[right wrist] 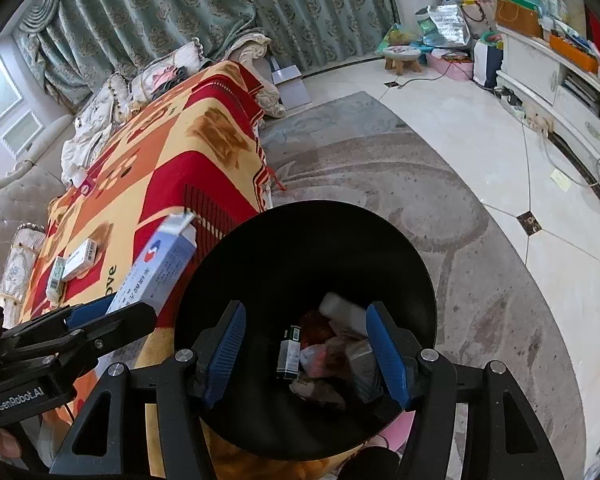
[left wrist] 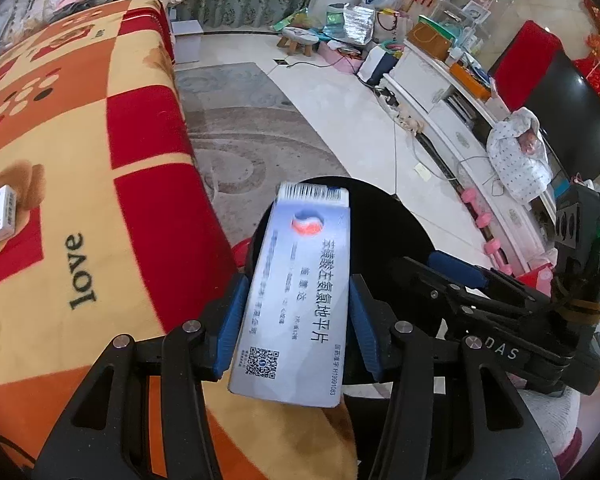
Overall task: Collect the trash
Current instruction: 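Open both grippers over the black bin to drop the boxes, then move both open grippers back over the bed, then grasp the dark green pouch with the left gripper, then grasp the orange snack wrapper with the right gripper, then carry the green pouch and snack wrapper over the black bin, then open both grippers over the black bin to drop pouch and wrapper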
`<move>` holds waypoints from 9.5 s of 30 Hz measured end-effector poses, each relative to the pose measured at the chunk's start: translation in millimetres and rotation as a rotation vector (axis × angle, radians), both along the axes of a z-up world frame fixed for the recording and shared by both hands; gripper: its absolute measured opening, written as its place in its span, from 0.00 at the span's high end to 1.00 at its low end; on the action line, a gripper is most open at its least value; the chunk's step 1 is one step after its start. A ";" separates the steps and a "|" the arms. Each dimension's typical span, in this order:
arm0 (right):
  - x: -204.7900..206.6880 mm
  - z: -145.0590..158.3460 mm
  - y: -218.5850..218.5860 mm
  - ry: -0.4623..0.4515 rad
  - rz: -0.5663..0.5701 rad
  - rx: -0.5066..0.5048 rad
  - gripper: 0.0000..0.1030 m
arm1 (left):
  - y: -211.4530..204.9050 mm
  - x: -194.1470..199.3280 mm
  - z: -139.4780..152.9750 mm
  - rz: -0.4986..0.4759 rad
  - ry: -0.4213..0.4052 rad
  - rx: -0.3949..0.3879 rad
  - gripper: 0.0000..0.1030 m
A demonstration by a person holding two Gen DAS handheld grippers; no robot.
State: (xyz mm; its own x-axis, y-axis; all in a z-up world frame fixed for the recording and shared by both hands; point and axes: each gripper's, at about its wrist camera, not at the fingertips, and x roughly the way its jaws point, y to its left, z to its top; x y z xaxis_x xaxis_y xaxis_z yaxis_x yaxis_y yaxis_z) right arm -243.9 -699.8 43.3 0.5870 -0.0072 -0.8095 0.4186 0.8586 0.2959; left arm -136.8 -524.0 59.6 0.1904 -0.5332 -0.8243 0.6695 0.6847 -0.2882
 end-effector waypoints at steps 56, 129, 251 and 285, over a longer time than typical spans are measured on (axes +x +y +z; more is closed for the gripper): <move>106.2 2.0 247.5 0.015 0.519 -0.033 0.37 | 312.2 51.3 -22.3 0.589 -0.098 0.228 0.52; 213.4 5.0 427.0 -0.042 0.958 -0.131 0.84 | 409.3 80.3 -15.3 0.729 -0.089 0.067 0.64; 6.4 8.9 29.6 -0.024 0.139 -0.042 0.84 | 10.9 -12.3 7.3 0.040 -0.138 0.055 0.64; 4.9 1.6 15.1 0.000 0.094 -0.044 0.84 | 0.2 -8.7 0.4 0.011 -0.076 0.026 0.63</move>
State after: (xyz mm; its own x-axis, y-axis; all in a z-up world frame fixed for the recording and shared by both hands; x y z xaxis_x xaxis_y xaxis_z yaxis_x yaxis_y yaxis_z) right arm -239.0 -684.6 44.9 0.5870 0.0125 -0.8095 0.3351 0.9064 0.2570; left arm -145.6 -523.8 60.0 0.2584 -0.5095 -0.8208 0.6814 0.6984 -0.2190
